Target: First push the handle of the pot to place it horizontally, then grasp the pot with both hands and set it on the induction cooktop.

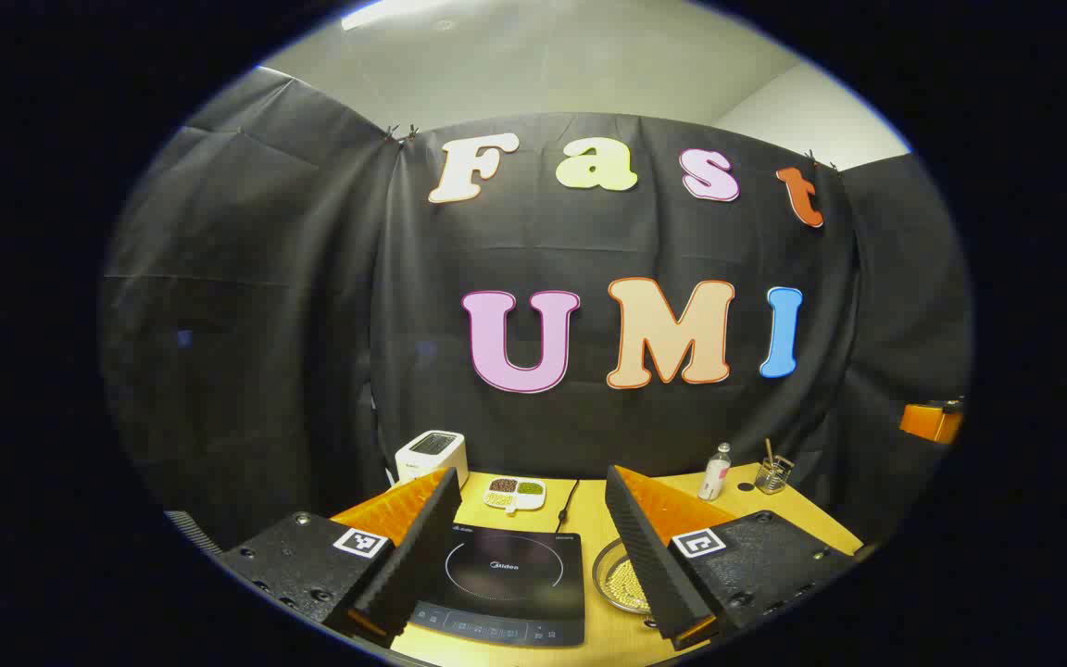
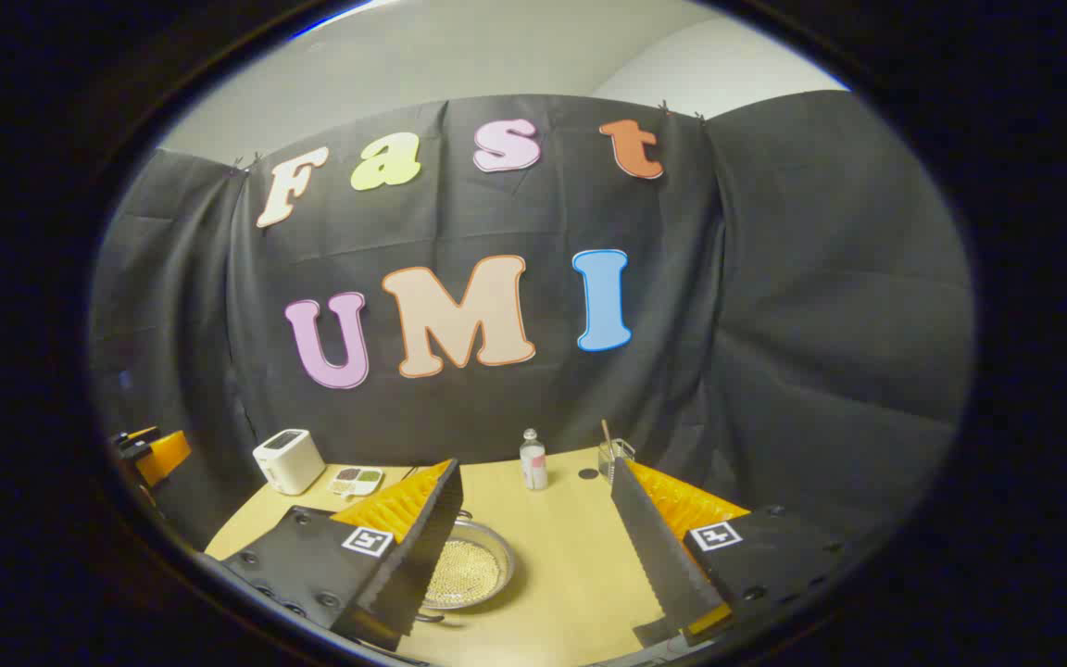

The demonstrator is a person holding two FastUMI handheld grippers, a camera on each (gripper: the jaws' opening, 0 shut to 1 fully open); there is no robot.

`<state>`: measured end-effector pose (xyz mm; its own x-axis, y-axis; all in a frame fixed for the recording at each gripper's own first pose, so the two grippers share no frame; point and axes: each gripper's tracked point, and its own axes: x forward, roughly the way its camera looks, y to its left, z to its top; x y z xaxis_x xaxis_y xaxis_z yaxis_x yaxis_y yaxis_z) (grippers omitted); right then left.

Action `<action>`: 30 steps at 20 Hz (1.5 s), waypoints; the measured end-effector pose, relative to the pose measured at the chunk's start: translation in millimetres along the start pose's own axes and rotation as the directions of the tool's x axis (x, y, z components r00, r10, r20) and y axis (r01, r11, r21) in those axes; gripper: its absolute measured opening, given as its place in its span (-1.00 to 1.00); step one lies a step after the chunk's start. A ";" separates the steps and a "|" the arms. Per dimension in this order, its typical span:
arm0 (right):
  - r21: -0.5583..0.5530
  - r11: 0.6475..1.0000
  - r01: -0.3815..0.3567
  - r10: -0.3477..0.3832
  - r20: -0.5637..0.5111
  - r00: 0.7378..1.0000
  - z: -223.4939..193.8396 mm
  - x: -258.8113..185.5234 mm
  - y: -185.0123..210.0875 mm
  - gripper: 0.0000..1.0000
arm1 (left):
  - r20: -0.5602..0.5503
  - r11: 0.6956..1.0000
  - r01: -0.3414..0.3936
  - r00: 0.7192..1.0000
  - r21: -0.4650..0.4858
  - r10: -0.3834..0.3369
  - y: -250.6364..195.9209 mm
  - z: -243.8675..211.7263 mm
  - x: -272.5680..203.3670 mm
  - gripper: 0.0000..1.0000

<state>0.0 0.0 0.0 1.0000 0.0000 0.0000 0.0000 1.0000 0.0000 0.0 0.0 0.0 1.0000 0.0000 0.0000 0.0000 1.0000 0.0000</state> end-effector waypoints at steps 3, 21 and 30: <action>0.000 1.000 -0.005 0.005 0.005 1.000 3.9 3.2 -3.0 0.87 | -0.004 1.000 0.000 1.000 -0.010 0.000 -3.2 -1.7 2.7 0.84; -0.011 0.993 -0.114 0.114 0.038 0.993 18.8 21.7 -12.4 0.84 | -0.007 0.997 -0.079 0.997 -0.001 0.079 -25.8 -8.8 -4.3 0.84; 0.000 0.982 -0.189 0.189 0.022 0.982 10.4 41.2 -21.8 0.57 | -0.018 0.992 -0.126 0.992 -0.008 0.126 -46.6 -17.2 -16.6 0.84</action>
<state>41.2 -21.8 10.4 0.9818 0.1889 0.0218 -0.1890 0.9820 0.0002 -16.6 -46.6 -17.2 0.9919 0.1258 -0.0179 -0.1260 0.9920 -0.0079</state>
